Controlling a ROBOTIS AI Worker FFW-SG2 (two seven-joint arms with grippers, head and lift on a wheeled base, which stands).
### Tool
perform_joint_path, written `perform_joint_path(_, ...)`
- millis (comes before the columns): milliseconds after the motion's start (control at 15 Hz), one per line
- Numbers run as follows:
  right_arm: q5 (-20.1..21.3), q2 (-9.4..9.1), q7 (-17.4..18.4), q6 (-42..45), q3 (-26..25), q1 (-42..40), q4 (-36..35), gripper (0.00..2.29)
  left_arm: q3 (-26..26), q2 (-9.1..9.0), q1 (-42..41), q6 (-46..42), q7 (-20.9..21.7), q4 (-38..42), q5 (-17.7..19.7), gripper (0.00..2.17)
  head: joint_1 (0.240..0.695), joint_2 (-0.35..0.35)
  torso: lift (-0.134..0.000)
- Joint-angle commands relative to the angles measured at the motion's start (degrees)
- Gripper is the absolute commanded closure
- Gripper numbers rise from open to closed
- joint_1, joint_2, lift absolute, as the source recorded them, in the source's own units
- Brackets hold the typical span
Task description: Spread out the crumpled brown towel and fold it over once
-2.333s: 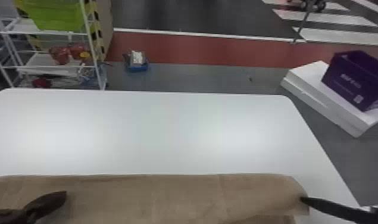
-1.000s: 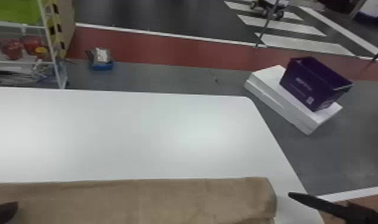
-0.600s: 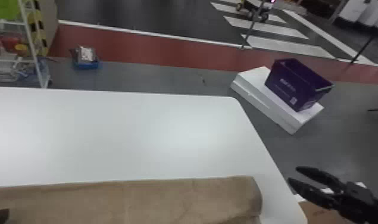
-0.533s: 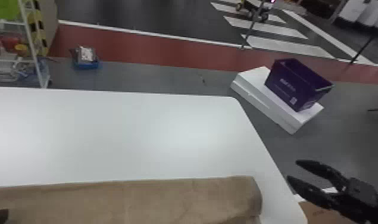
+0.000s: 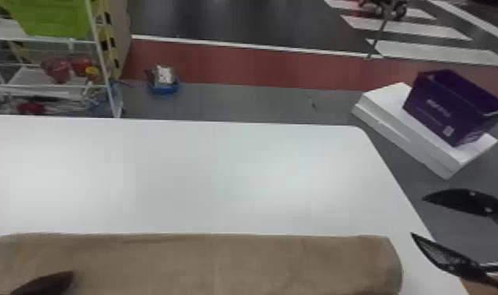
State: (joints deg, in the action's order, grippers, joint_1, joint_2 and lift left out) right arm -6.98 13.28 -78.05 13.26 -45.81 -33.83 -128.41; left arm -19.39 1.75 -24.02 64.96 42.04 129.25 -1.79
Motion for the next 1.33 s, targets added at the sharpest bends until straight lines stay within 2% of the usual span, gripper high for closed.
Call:
perform_joint_path(0,6.5,2.01,-0.3,5.4,2.7,-3.5,-3.9,0.62,-0.3,0.00,0.0,2.1,0.2,0.0,-0.3,1.88,0.695,-0.121,-0.123)
perform_joint_path(333,19.8,4.73,-0.3,7.9,9.1,-6.2,-4.5,0.65,0.2,-0.26,-0.2,3.7,0.4,0.2,-0.2,1.88,0.695,-0.035,-0.123)
perform_joint_path(533,26.8,6.67,-0.3,6.3,13.8,-3.5,1.2,0.70,0.2,-0.26,-0.4,4.4,1.1,0.7,-0.1,1.88,0.695,-0.039,-0.123)
perform_joint_path(733,31.5,8.51,-0.3,4.2,18.1,-0.9,6.3,0.71,0.1,-0.35,-0.8,5.0,1.4,1.2,-0.2,1.88,0.695,-0.062,-0.123)
perform_joint_path(800,31.7,8.60,-0.3,3.8,18.2,-0.8,7.1,0.82,0.1,-0.35,-0.8,5.0,1.4,1.4,-0.2,1.88,0.695,-0.072,-0.123)
perform_joint_path(1000,31.8,9.83,-0.3,1.0,18.9,-0.6,7.7,0.82,-0.9,-0.61,-1.1,4.6,1.6,3.6,0.9,1.88,0.695,-0.081,-0.123)
perform_joint_path(1133,31.8,10.71,-0.3,-0.4,18.9,-1.0,8.0,0.82,-3.2,-0.79,-1.3,4.4,1.7,7.2,4.2,1.88,0.695,-0.086,-0.123)
perform_joint_path(1267,31.8,11.50,-0.3,-1.6,18.9,-1.0,9.1,0.82,-3.4,-1.05,-1.7,4.8,1.8,10.8,5.4,1.88,0.695,-0.095,-0.123)
